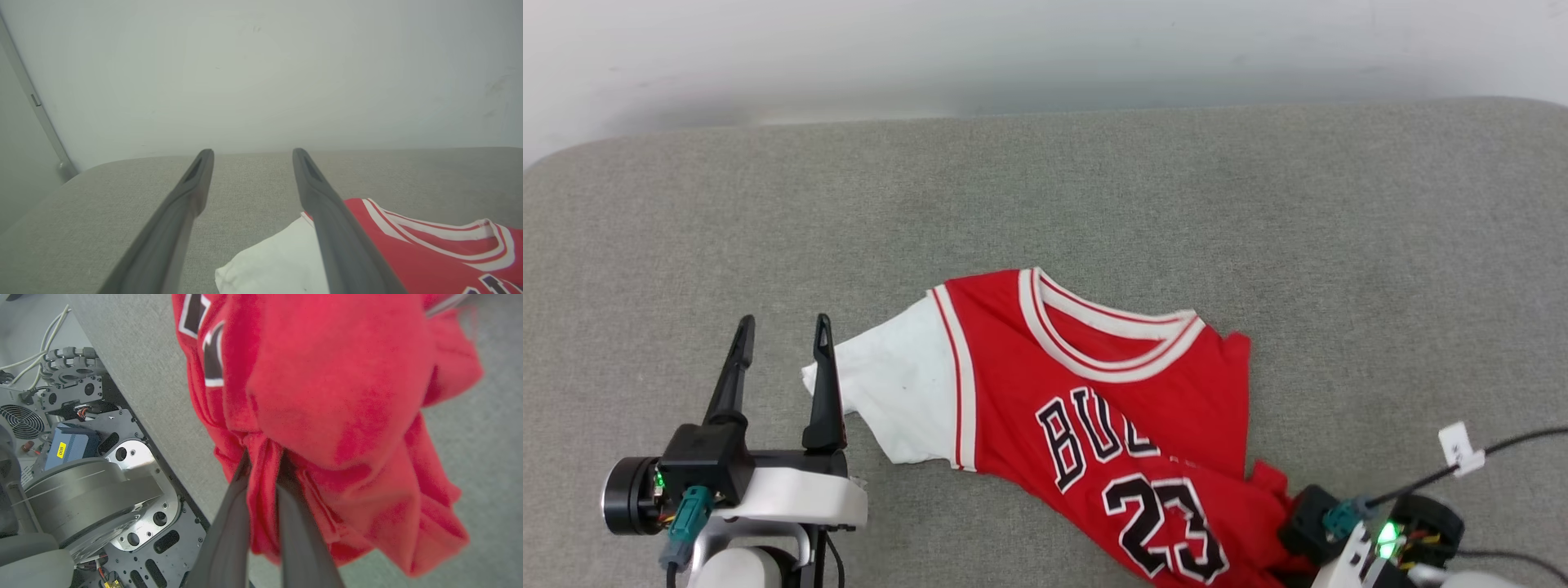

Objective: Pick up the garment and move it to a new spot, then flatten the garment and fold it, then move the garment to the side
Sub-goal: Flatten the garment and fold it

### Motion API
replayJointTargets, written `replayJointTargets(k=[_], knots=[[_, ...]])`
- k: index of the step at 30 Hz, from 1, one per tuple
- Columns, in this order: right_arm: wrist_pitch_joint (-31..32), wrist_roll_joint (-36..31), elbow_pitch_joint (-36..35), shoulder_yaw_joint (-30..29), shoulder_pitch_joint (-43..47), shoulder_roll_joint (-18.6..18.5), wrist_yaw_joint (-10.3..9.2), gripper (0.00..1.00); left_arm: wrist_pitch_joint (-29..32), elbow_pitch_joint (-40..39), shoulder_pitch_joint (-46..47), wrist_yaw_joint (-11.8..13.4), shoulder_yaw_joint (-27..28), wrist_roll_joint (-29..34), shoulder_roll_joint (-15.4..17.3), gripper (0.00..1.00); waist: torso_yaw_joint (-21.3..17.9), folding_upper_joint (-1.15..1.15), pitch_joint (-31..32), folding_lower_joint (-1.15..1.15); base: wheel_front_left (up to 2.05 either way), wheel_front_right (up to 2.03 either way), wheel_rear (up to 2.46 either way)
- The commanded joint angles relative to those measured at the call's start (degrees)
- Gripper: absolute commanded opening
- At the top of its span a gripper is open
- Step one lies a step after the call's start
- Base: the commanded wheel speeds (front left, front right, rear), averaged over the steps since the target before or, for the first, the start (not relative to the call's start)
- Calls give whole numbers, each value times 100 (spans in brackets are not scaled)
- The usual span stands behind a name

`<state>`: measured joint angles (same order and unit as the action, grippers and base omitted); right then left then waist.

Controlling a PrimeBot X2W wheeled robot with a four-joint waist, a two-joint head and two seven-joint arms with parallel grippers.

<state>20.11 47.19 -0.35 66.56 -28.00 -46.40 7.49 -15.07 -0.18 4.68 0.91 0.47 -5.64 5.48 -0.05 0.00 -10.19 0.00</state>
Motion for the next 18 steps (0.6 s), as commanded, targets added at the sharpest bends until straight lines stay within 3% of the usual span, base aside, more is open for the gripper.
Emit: replayJointTargets(k=[1,5,6,7,12,18], knots=[[-35,-62,61,-38,203,111,0,0,-15,14,-94,-35,35,52,-11,100,4,0,12,0,0,0,0],[-227,-248,414,-305,780,407,0,0,-15,53,-153,-96,112,102,-65,100,-17,0,72,0,0,0,0],[-295,-267,463,-439,864,477,-1,38,-15,70,-187,-116,134,103,-74,100,-33,0,99,0,0,0,0],[-362,-316,470,-589,917,500,-2,100,-15,85,-211,-126,156,118,-83,100,-48,0,125,0,0,0,0],[-439,-561,72,-1487,1041,266,-2,100,-15,147,-315,-202,268,173,-116,100,-120,0,258,0,0,0,0],[-61,-818,-919,-2931,953,-161,-1,100,-15,145,-333,-258,319,223,-155,100,-126,0,282,0,0,0,0]])
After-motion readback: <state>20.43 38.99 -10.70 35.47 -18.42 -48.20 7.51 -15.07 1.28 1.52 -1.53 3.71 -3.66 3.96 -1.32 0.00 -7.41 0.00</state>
